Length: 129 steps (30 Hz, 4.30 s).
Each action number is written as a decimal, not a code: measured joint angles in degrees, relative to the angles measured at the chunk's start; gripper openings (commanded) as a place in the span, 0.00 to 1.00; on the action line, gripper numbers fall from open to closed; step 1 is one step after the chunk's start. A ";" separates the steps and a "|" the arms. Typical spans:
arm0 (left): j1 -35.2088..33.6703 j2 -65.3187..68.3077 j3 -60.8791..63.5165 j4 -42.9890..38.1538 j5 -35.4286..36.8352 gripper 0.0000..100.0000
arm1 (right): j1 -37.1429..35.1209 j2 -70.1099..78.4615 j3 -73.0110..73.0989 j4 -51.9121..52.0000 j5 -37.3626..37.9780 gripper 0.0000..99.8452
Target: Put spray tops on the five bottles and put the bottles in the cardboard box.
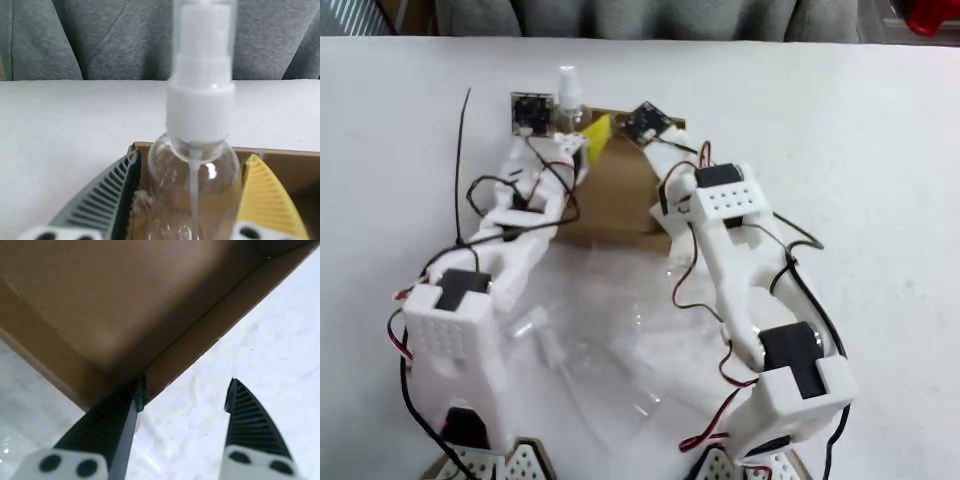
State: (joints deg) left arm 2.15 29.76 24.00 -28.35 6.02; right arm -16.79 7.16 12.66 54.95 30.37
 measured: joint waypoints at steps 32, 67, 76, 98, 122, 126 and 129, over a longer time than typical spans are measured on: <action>-1.41 -55.82 35.87 36.40 -5.19 0.30 | 1.85 0.00 0.00 -0.53 0.00 0.22; -5.71 -86.77 52.40 60.48 -1.67 0.30 | 1.93 -21.80 0.00 24.62 0.09 0.02; -6.07 -86.77 52.40 60.48 -7.65 0.08 | 17.58 -24.62 6.24 35.60 0.18 0.02; 8.09 -86.86 39.65 82.11 -25.49 0.08 | 42.64 -24.35 41.32 -0.97 0.00 0.02; 32.26 -58.29 18.55 78.51 -50.64 0.07 | 42.90 -16.62 37.19 -0.26 0.26 0.02; 34.90 -47.03 10.64 78.33 -50.37 0.07 | 42.90 -16.62 37.19 -0.26 0.26 0.02; 37.45 -40.62 4.75 80.00 -50.37 0.07 | 42.90 -16.53 37.19 -0.26 0.26 0.02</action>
State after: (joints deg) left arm 39.60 -10.86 28.75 51.65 -44.35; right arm 26.11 -9.36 49.85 54.68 30.64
